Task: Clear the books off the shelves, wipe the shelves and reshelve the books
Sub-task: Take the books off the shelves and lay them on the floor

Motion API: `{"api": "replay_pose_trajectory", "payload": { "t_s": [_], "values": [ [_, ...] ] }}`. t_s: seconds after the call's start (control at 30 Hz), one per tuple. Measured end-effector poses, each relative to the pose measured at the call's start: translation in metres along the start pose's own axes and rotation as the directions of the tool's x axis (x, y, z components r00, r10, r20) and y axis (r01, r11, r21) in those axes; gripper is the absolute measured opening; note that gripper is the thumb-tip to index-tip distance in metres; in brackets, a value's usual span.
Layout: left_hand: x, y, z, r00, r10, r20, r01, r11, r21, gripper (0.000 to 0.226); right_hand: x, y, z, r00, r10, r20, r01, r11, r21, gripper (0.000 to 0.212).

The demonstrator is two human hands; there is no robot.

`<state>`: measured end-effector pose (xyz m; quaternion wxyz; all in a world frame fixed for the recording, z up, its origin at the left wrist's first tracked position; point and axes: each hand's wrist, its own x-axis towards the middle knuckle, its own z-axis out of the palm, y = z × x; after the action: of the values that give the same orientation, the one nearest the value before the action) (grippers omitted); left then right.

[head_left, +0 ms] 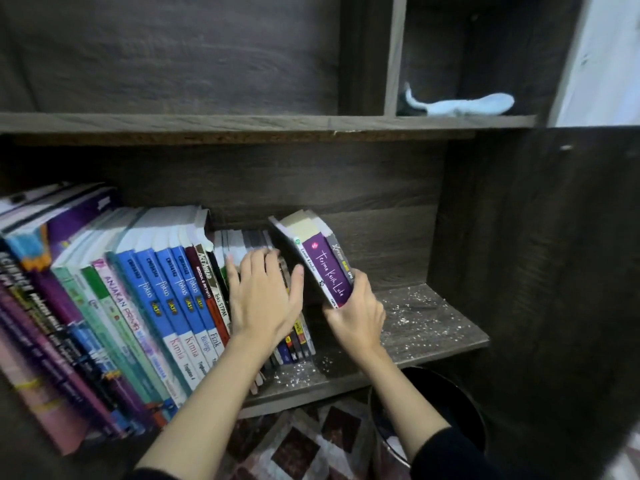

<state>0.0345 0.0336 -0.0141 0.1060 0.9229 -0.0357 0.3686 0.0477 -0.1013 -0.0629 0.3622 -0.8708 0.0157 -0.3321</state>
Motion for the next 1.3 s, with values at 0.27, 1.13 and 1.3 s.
{"api": "replay_pose_trajectory", "payload": {
  "t_s": [0.27, 1.13, 1.3],
  "values": [
    [-0.023, 0.078, -0.058, 0.857, -0.384, 0.344, 0.501, 0.465, -0.73, 0.08, -0.029, -0.015, -0.058, 0.997, -0.044, -0.06, 0.037, 0.993, -0.113, 0.065],
    [-0.068, 0.087, -0.134, 0.488, -0.477, 0.731, 0.591, -0.436, -0.679, 0.054, -0.022, -0.044, -0.211, 0.816, -0.167, 0.554, 0.166, 0.985, 0.051, 0.077],
    [-0.075, 0.062, -0.144, 0.598, -0.356, 0.717, 0.585, -0.418, -0.695, 0.041, 0.009, -0.045, -0.175, 0.706, -0.057, 0.706, -0.106, 0.977, 0.185, 0.107]
  ]
}}
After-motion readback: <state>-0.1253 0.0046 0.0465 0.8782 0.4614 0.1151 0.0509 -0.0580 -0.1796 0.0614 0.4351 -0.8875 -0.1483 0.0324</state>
